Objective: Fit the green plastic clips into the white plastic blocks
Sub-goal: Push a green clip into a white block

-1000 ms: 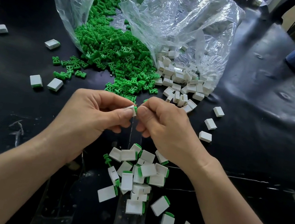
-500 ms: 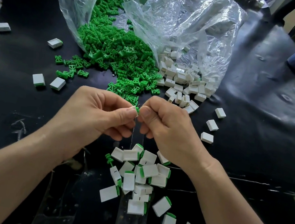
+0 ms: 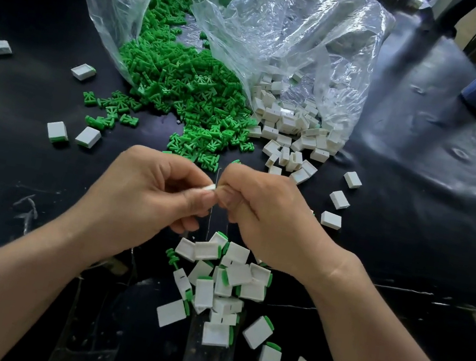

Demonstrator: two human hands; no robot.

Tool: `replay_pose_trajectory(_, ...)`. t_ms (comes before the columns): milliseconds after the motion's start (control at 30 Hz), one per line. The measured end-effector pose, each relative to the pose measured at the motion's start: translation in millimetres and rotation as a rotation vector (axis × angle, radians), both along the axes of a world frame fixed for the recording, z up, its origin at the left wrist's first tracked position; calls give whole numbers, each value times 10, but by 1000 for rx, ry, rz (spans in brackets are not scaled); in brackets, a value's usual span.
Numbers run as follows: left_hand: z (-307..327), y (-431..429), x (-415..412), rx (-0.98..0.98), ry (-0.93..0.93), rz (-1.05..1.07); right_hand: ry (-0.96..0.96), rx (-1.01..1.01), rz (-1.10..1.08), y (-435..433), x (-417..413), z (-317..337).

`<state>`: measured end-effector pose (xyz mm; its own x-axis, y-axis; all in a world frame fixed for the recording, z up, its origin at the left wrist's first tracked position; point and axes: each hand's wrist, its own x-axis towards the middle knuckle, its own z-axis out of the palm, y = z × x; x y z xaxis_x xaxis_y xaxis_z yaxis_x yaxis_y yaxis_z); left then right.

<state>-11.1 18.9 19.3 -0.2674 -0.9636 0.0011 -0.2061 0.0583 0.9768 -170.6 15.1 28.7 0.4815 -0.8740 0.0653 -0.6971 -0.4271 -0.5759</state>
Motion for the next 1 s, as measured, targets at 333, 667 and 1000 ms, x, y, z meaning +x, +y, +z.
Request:
replay_pose_trajectory(333, 28, -15, -48, 68, 312, 51, -797, 801, -134, -36, 53, -38)
replay_pose_trajectory(667, 50, 13, -45, 70, 353, -15, -940, 963, -99, 22, 144, -3)
replay_pose_trajectory(1000, 7, 13, -52, 24, 346, -75, -821, 848, -185, 59, 163, -13)
